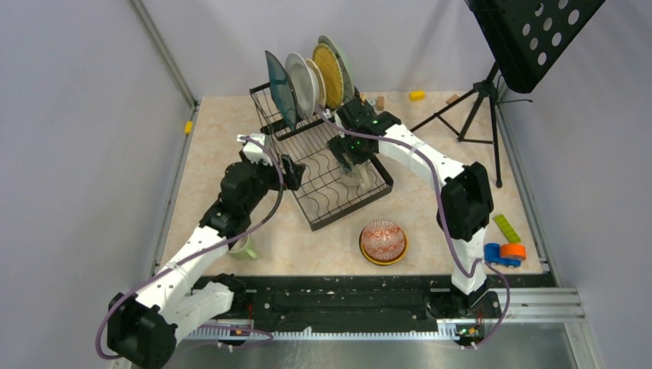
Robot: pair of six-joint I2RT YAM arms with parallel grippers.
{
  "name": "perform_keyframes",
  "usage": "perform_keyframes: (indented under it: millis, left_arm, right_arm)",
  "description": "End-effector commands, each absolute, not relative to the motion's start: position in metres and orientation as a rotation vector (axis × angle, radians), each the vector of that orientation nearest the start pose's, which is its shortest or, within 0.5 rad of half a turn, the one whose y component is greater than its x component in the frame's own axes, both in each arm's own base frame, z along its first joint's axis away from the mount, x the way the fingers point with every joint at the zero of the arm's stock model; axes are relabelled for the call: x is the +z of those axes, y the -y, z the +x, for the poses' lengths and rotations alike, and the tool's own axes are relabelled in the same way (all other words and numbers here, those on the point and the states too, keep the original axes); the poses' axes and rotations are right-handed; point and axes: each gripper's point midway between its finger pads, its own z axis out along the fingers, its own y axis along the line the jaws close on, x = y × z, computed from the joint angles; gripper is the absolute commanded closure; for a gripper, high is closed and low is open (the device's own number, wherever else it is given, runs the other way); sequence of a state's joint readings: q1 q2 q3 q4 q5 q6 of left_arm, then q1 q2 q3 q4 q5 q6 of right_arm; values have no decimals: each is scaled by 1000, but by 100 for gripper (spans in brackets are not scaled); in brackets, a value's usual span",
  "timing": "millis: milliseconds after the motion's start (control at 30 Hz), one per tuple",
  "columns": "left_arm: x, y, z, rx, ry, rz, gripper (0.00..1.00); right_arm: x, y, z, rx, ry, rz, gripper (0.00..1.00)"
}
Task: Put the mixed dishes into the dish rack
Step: Turn the cup upside down in the dish rack.
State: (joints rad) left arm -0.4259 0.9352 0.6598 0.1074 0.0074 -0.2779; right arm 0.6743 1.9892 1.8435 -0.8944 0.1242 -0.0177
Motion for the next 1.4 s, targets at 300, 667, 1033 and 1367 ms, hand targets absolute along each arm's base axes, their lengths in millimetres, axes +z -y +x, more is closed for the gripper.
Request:
perform_keyframes:
  millis: [300, 667, 1033, 1367]
  left_arm:
    - [227, 138, 330, -420, -1816, 15, 1]
    - [217, 136, 332, -421, -1855, -8, 1]
    - [215, 137, 333, -438, -1861, -7, 1]
    - [212, 138, 333, -447, -1868, -11, 1]
  right_arm:
    - [181, -304, 398, 166, -2326, -795, 43]
    - [201, -317, 400, 269, -2280, -747, 28]
    - [182, -312, 399, 219, -2367, -728, 13]
    - [191, -310, 397, 222, -2352, -719, 11]
